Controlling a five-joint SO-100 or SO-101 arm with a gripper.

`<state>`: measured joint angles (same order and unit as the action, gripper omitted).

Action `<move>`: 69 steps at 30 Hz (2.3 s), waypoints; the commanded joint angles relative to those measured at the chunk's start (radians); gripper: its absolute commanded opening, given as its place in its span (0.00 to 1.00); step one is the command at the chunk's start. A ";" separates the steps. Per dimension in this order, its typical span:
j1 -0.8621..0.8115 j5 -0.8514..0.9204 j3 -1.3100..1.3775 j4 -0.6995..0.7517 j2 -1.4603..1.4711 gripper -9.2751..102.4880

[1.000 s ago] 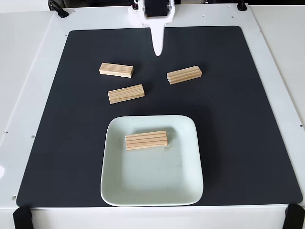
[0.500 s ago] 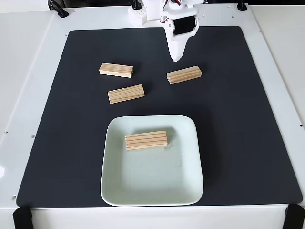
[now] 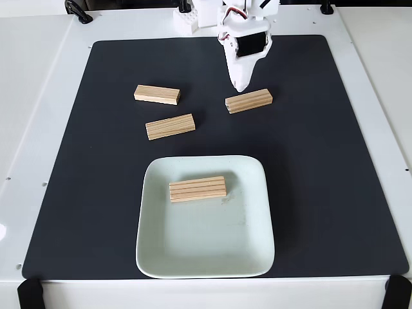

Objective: Pick up the wooden block and place them on the plate.

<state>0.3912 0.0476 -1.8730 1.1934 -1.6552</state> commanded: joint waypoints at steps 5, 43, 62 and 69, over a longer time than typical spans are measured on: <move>0.015 0.008 0.029 0.063 -0.006 0.36; 0.069 0.005 0.028 0.021 0.067 0.35; 0.049 0.006 -0.021 -0.048 0.075 0.29; 0.048 0.008 -0.021 -0.048 0.089 0.29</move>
<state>0.4449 0.0476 -1.8945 1.1551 -1.5693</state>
